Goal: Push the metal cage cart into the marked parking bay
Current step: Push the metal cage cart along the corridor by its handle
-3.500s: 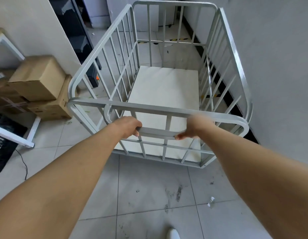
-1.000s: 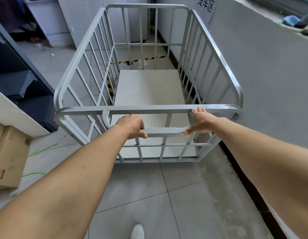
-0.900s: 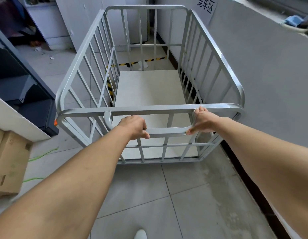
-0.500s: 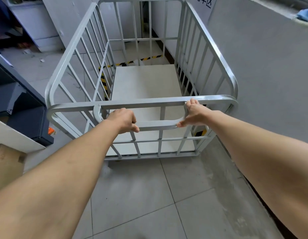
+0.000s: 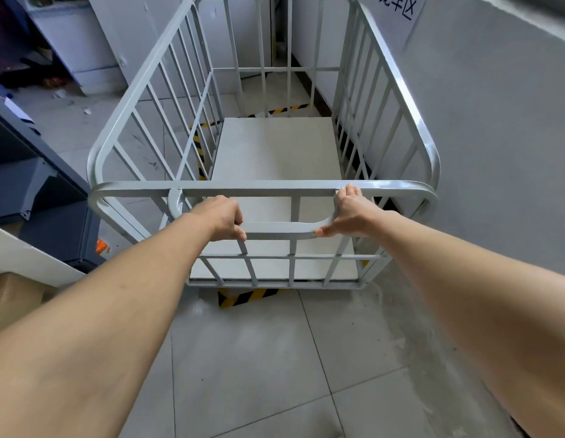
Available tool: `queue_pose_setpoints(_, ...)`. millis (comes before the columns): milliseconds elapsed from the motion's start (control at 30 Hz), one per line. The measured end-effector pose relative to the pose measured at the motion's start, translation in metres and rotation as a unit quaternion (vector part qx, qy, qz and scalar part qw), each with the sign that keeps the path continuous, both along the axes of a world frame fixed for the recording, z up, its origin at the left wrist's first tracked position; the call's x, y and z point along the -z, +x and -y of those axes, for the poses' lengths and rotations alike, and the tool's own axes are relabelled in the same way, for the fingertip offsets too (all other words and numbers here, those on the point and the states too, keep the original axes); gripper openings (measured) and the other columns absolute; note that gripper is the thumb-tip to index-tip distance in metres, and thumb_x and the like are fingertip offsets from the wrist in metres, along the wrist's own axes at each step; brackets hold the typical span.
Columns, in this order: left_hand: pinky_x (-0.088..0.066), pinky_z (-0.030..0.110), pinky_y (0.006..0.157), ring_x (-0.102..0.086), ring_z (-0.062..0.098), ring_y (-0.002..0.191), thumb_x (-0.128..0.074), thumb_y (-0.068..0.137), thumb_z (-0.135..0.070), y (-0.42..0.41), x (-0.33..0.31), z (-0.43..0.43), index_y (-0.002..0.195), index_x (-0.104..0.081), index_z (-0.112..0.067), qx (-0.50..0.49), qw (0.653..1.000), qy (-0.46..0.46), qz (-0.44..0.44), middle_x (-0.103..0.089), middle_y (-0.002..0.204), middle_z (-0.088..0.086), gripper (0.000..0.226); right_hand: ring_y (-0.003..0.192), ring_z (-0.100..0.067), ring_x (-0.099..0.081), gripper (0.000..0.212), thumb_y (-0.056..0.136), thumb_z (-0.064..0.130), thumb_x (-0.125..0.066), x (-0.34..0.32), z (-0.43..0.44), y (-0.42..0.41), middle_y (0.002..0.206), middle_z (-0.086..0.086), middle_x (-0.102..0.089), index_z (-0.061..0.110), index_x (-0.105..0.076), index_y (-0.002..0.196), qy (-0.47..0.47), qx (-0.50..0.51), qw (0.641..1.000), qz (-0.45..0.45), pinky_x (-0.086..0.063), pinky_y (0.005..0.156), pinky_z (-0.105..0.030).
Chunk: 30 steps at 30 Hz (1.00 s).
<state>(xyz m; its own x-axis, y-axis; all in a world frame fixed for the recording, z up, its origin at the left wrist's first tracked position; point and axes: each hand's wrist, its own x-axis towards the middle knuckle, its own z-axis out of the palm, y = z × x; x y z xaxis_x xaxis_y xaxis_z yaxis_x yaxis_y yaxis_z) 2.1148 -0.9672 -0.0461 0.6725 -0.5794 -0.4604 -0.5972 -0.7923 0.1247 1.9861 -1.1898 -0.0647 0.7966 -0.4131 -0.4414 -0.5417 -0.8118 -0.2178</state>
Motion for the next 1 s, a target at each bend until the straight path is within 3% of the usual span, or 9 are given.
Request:
queue_pose_setpoints(100, -0.046, 0.031, 0.073, -0.063, 0.029, 0.093, -0.073, 0.082, -0.037, 0.011, 0.001, -0.011, 0.084, -0.071, -0.007, -0.023, 1.0, 0.001, 0.002, -0.07, 0.094, 0.012, 0.03, 0.151, -0.03, 0.002, 0.127, 0.068, 0.064, -0.072, 0.001, -0.013, 0.013, 0.162, -0.018, 0.0, -0.001, -0.005, 0.153, 0.002, -0.005, 1.0, 0.005, -0.008, 0.124, -0.039)
queue_pose_setpoints(200, -0.048, 0.032, 0.077, -0.059, 0.025, 0.085, -0.075, 0.08, -0.036, 0.023, 0.002, -0.022, 0.075, -0.062, -0.017, -0.043, 0.999, -0.003, 0.002, -0.063, 0.088, 0.005, 0.024, 0.151, -0.03, 0.004, 0.127, 0.068, 0.067, -0.07, 0.004, -0.023, 0.023, 0.162, -0.019, 0.002, -0.002, -0.004, 0.153, -0.001, -0.011, 1.0, 0.018, -0.008, 0.124, -0.041)
queue_pose_setpoints(333, -0.049, 0.035, 0.085, -0.063, 0.026, 0.099, -0.075, 0.081, -0.033, 0.031, 0.004, -0.032, 0.092, -0.076, -0.009, -0.068, 0.997, -0.02, 0.01, -0.072, 0.108, 0.007, 0.027, 0.151, -0.03, 0.002, 0.131, 0.066, 0.07, -0.069, 0.004, -0.032, 0.033, 0.161, -0.02, 0.0, -0.003, -0.004, 0.153, -0.006, -0.014, 1.0, 0.021, -0.009, 0.124, -0.041)
queue_pose_setpoints(400, -0.05, 0.036, 0.087, -0.063, 0.027, 0.102, -0.076, 0.08, -0.034, 0.033, 0.004, -0.035, 0.091, -0.075, -0.008, -0.066, 0.998, -0.024, 0.01, -0.071, 0.111, 0.009, 0.028, 0.151, -0.03, 0.002, 0.132, 0.065, 0.07, -0.069, 0.004, -0.036, 0.034, 0.161, -0.02, -0.001, -0.003, -0.004, 0.153, -0.007, -0.005, 1.0, 0.021, -0.009, 0.124, -0.04)
queue_pose_setpoints(600, -0.051, 0.036, 0.085, -0.064, 0.029, 0.1, -0.076, 0.079, -0.038, 0.024, 0.004, -0.056, 0.076, -0.062, -0.024, -0.026, 0.999, -0.016, 0.021, -0.072, 0.098, 0.011, 0.02, 0.151, -0.029, 0.006, 0.132, 0.065, 0.068, -0.071, 0.004, -0.06, 0.024, 0.162, -0.019, 0.005, -0.003, -0.002, 0.153, -0.002, 0.013, 1.0, 0.013, -0.006, 0.124, -0.04)
queue_pose_setpoints(833, -0.049, 0.034, 0.084, -0.062, 0.028, 0.101, -0.077, 0.078, -0.037, 0.003, 0.003, -0.104, 0.075, -0.059, -0.023, -0.013, 1.0, -0.012, 0.024, -0.073, 0.103, 0.011, 0.023, 0.15, -0.031, 0.009, 0.13, 0.069, 0.064, -0.072, 0.004, -0.112, -0.004, 0.161, -0.02, 0.008, -0.003, 0.001, 0.153, 0.015, 0.024, 0.999, 0.021, -0.004, 0.124, -0.04)
queue_pose_setpoints(1000, -0.048, 0.033, 0.084, -0.062, 0.027, 0.103, -0.079, 0.077, -0.033, -0.023, 0.003, -0.137, 0.074, -0.056, -0.023, -0.014, 1.0, 0.005, 0.013, -0.062, 0.088, 0.002, 0.025, 0.15, -0.031, 0.012, 0.126, 0.073, 0.062, -0.069, 0.006, -0.148, -0.039, 0.161, -0.02, 0.013, -0.002, 0.005, 0.153, 0.037, 0.023, 0.999, 0.03, -0.002, 0.124, -0.041)
